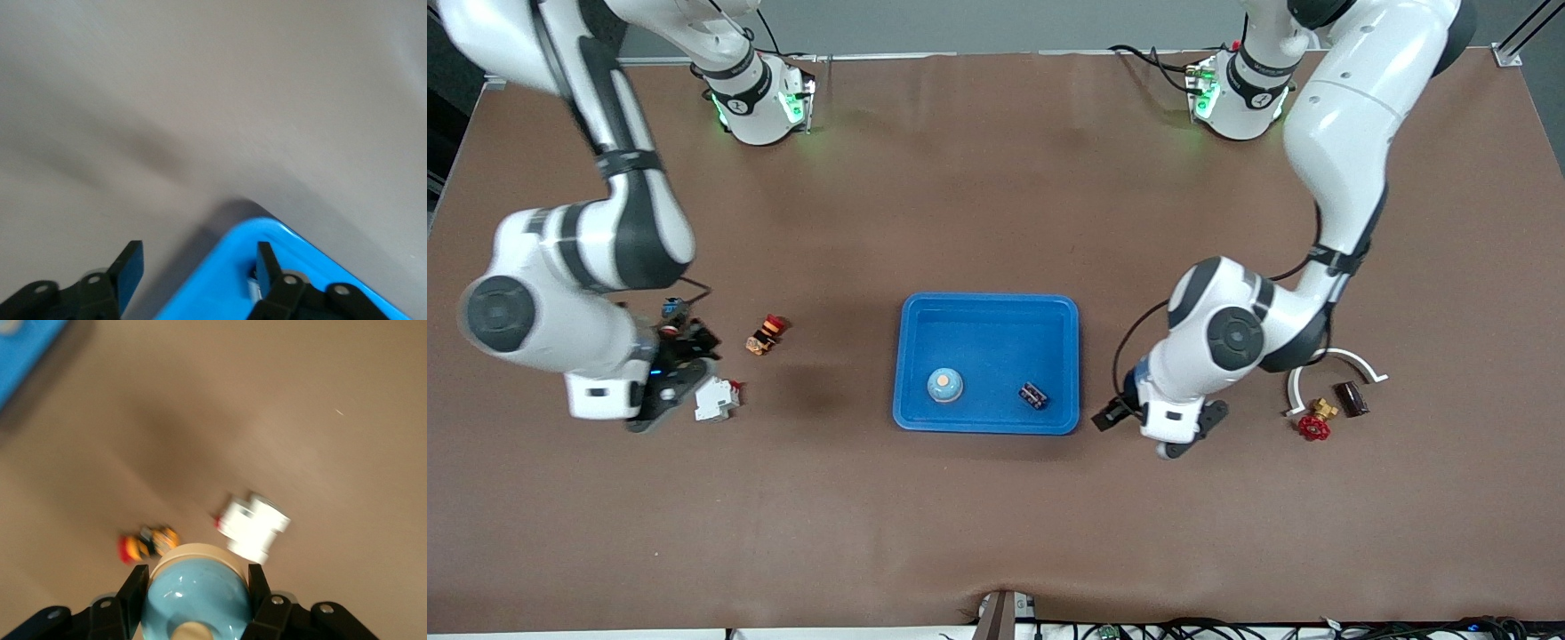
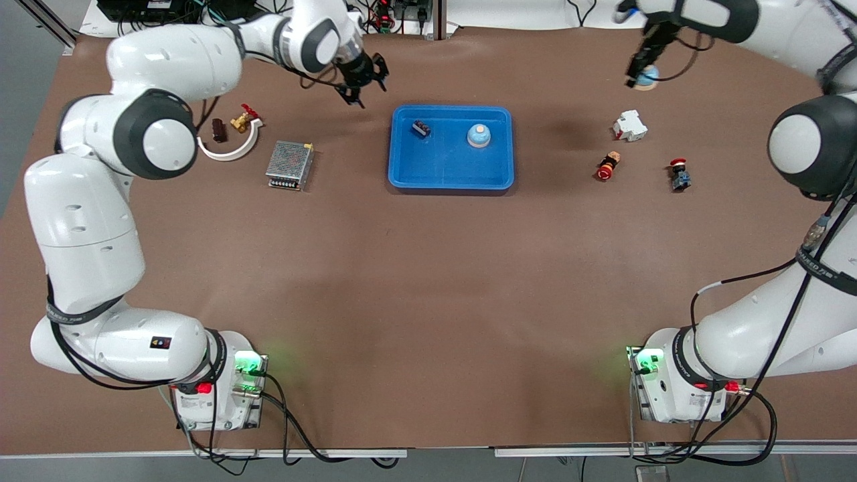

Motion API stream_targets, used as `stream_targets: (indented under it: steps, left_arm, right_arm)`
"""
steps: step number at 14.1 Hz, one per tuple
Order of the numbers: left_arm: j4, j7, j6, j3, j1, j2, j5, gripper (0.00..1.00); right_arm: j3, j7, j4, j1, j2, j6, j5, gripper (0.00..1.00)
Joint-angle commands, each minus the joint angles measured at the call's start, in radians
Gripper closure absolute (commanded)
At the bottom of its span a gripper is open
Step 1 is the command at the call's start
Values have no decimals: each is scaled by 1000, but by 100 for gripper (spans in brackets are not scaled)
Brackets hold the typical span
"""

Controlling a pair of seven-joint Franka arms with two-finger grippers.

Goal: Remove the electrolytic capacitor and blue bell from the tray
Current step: 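Grasp the second capacitor with the left gripper while the right gripper carries the bell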

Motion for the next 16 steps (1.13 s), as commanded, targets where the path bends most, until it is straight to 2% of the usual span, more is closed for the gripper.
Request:
stream_targets:
  steps: [1, 6, 14, 15, 16]
  left_arm:
    - [46, -96, 83, 34, -80, 59, 14, 26]
    - [94, -216, 134, 134, -250, 114, 12, 29]
    - [89, -222, 171, 173, -313, 151, 15, 43]
    - [88, -222, 171, 171, -312, 148, 17, 56]
    - [86, -222, 171, 171, -312, 144, 17, 74]
  right_arm:
    - [23, -168, 19, -95, 36, 14, 4, 53]
    - [23, -337, 19, -194, 138, 138, 4, 53]
    - [27, -417, 19, -220, 268, 287, 28, 52]
    - [27, -423, 19, -220, 272, 292, 33, 52]
    - [27, -425, 19, -219, 277, 301, 33, 52]
